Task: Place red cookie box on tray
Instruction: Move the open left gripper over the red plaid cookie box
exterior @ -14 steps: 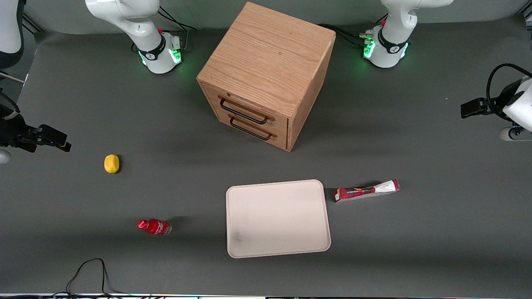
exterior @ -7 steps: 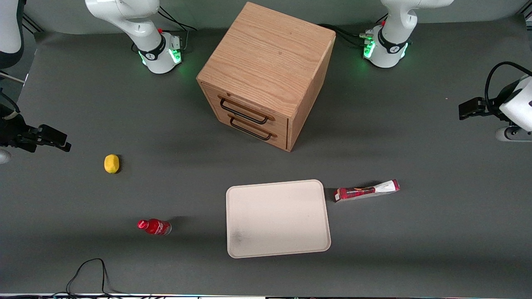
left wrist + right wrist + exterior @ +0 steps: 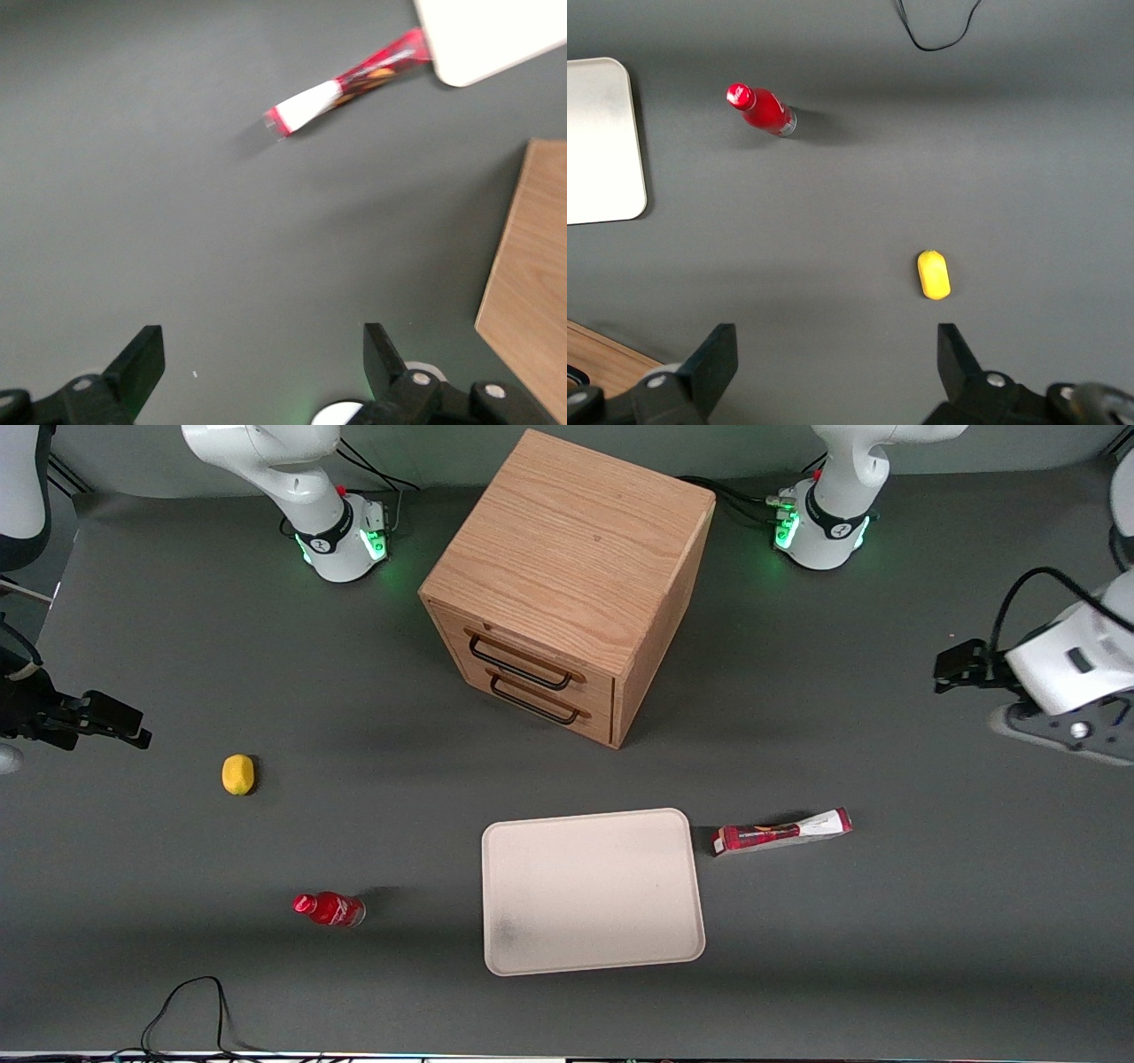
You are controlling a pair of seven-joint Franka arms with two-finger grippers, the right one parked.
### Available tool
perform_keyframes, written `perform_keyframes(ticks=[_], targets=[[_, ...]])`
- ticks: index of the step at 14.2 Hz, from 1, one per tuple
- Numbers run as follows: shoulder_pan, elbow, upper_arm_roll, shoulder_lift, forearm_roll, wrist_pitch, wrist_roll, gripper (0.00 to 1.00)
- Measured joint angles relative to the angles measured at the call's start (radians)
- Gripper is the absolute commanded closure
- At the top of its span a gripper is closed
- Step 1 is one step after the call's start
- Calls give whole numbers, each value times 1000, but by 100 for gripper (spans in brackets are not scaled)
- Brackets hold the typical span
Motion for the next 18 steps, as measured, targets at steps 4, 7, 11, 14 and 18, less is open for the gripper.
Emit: perform_keyframes(ticks=[4,7,11,14,18], targets=[[-10,137,-57,132,-1,18,298,0],[-9,233,-64,230,-3,42,557,0],[-9,306,-77,300,-44,44,681,0],[-9,312,-80,328,-47,76,806,0],[-9,311,-80,418,-45,144,936,0]])
